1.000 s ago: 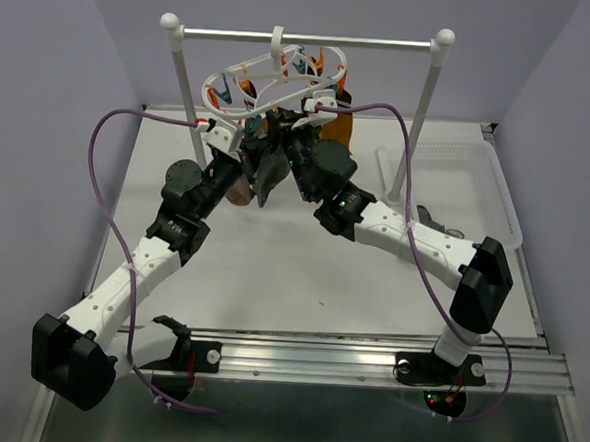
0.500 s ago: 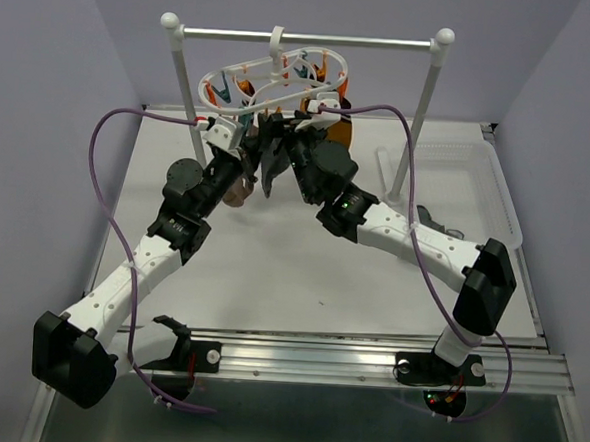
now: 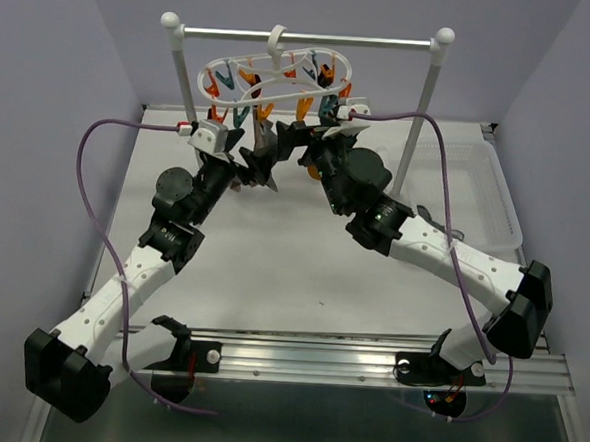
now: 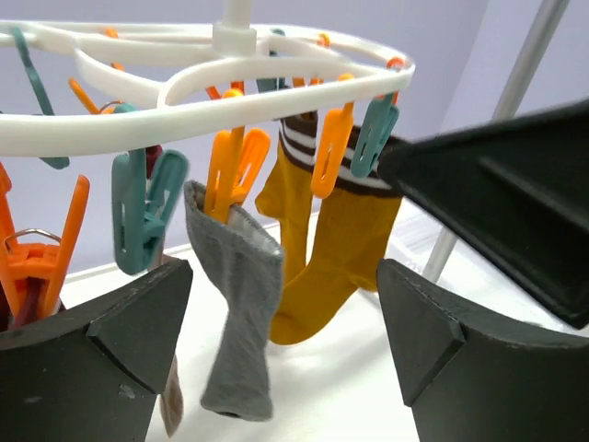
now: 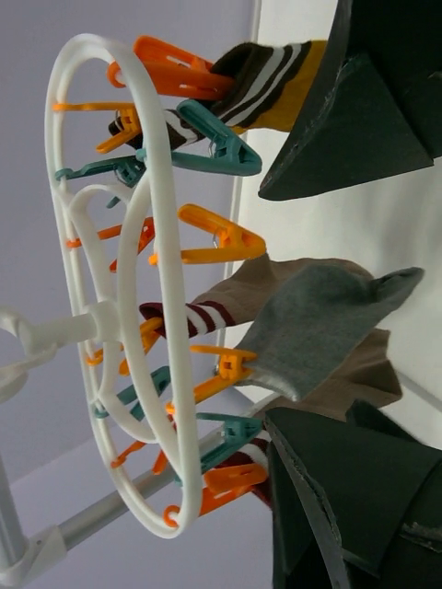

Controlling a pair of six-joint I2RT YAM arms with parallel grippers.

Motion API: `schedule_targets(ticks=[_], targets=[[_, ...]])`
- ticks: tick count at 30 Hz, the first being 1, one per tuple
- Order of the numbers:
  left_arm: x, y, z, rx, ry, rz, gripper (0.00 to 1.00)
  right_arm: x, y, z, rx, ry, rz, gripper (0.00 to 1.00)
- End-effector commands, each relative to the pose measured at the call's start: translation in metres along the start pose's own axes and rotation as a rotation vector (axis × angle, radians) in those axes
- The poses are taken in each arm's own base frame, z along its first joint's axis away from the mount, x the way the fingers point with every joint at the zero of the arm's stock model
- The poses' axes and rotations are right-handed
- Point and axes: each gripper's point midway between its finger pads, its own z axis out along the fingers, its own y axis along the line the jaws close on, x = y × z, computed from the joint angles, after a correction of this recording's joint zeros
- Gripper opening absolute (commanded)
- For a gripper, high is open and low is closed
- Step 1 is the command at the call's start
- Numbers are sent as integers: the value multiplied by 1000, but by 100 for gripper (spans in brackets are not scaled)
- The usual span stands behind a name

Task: Clip the socks to the hanger
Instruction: Clamp the sock onto the hanger, then pick up the sock from the bin.

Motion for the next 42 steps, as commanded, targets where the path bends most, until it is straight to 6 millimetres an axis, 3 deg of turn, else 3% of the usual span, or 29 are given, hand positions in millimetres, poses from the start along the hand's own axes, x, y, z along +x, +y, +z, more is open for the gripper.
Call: schedule_targets(ticks=[1, 7, 10, 12, 16, 17, 19, 20, 21, 22, 23, 25, 27, 28, 30, 31, 33, 34, 38, 42], targets=[[-37, -13, -17, 38, -105, -39, 94, -1, -13, -17, 27, 49, -57, 100], [-34, -19, -34, 49, -83, -85, 95, -9, -47, -38, 123, 57, -108, 100], [-33, -26, -49, 86, -67, -78, 99, 8, -66, -48, 154, 128, -172, 100], [-22, -27, -56, 94, -45, -81, 99, 12, -80, -54, 182, 159, -176, 100], [-5, -14, -70, 13, -26, -151, 99, 37, -129, -65, 249, 269, -96, 100], [-1, -12, -74, -2, -26, -172, 99, 47, -158, -68, 315, 300, -46, 100], [-3, -12, -79, -12, -42, -213, 99, 50, -184, -75, 354, 324, -7, 100], [-4, -12, -80, -11, -45, -225, 99, 55, -186, -79, 359, 336, -6, 100], [-2, -11, -81, -24, -44, -238, 99, 54, -203, -81, 395, 334, -10, 100], [-2, -4, -82, -63, -49, -252, 99, 67, -208, -86, 375, 373, -9, 100], [4, -2, -82, -81, -28, -264, 99, 69, -231, -93, 431, 385, 29, 100], [12, 6, -79, -126, -8, -267, 99, 88, -249, -107, 461, 444, 110, 100], [15, 7, -76, -135, 4, -288, 99, 88, -272, -118, 522, 431, 157, 100], [15, 10, -75, -150, -3, -296, 99, 83, -297, -125, 587, 411, 176, 100], [18, 10, -70, -150, 6, -284, 99, 85, -326, -138, 686, 388, 205, 100], [23, 11, -67, -154, 21, -278, 99, 83, -355, -149, 762, 373, 238, 100], [24, 13, -62, -157, 32, -258, 99, 102, -380, -163, 819, 435, 304, 100], [31, 13, -58, -154, 57, -253, 99, 103, -401, -175, 879, 437, 328, 100], [39, 2, -47, -83, 109, -217, 99, 133, -424, -192, 975, 612, 295, 100], [36, 4, -43, -92, 107, -193, 99, 141, -436, -194, 988, 748, 207, 100]])
